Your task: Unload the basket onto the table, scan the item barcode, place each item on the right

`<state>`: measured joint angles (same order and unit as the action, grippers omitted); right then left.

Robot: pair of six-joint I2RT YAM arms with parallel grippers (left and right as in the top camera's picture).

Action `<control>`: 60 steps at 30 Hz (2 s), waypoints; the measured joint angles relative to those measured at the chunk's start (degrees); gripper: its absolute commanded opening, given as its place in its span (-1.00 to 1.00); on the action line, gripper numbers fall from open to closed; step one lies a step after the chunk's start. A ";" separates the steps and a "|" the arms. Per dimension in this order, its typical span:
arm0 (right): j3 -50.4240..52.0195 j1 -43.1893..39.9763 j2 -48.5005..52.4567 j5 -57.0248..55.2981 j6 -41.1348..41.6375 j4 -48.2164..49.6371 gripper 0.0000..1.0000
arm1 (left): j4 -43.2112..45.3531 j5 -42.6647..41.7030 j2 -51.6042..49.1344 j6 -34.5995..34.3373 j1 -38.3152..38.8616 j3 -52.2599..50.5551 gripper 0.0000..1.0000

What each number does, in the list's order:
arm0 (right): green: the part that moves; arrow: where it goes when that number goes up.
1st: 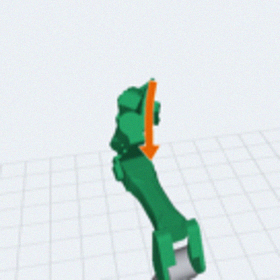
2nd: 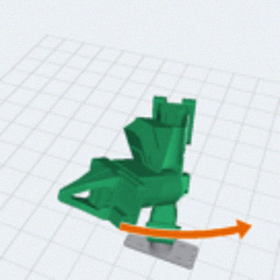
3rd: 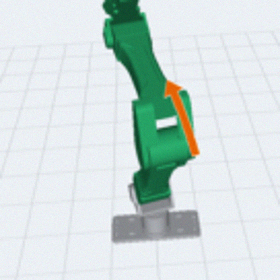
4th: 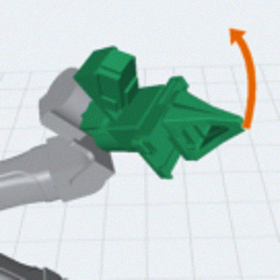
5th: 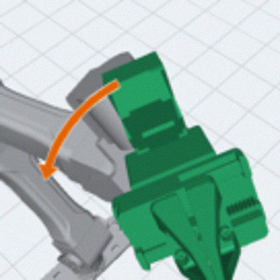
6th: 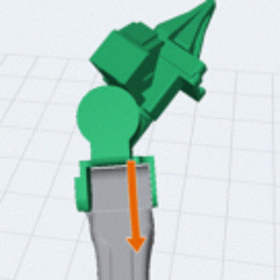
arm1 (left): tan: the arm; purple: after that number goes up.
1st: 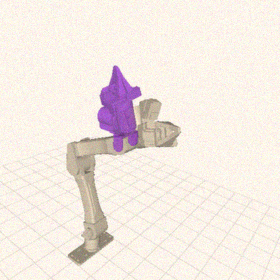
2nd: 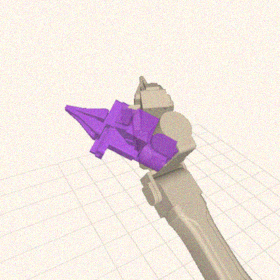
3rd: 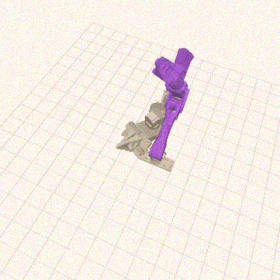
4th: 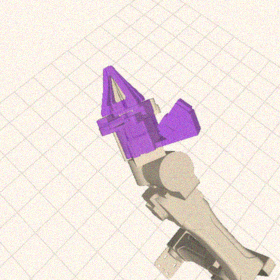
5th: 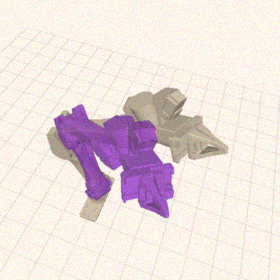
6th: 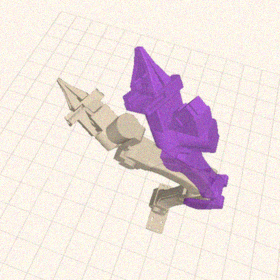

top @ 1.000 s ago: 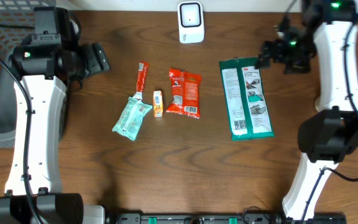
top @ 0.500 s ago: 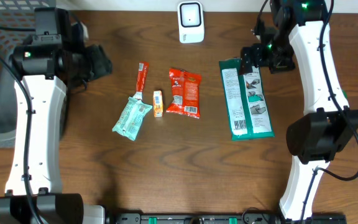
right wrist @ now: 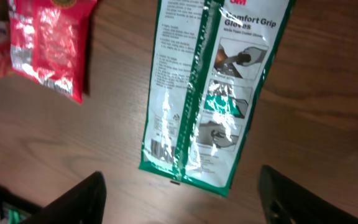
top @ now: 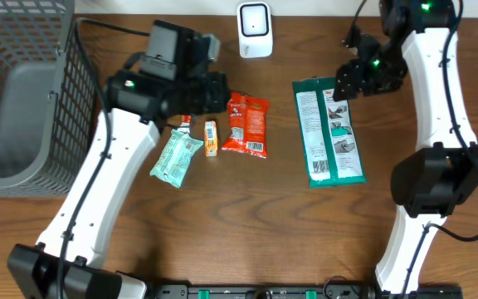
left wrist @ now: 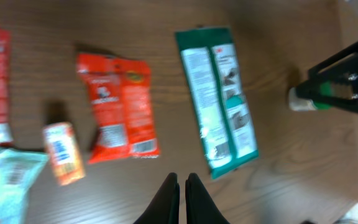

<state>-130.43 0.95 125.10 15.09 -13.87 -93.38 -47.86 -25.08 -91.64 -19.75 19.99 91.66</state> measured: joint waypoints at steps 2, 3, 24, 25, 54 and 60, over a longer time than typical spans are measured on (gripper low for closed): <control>0.00 -1.33 0.00 1.40 -0.57 -0.02 0.40 | 1.90 1.03 -0.87 -2.51 2.45 0.00 -0.86; -0.02 -2.38 0.00 2.51 -0.92 0.00 0.37 | 2.95 1.44 -1.64 -3.28 3.78 0.00 -0.86; 23.67 -14.38 -0.11 13.46 -4.44 19.08 0.17 | 31.87 3.30 -26.47 -8.63 19.50 -0.02 -0.86; 25.35 -14.38 -0.11 13.99 -4.83 19.98 0.17 | 32.30 3.61 -27.69 -8.70 19.82 -0.02 -0.85; 55.19 -12.76 -3.06 33.42 -2.49 52.37 -0.03 | 29.64 7.43 -38.23 -8.74 20.52 0.37 -0.85; 57.66 -10.40 -3.23 34.49 -1.66 52.57 -0.41 | 29.22 7.45 -38.23 -8.74 20.52 0.55 -0.85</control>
<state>-72.77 -9.45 121.86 49.58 -15.53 -40.82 -18.63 -17.63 -129.86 -28.49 40.51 92.20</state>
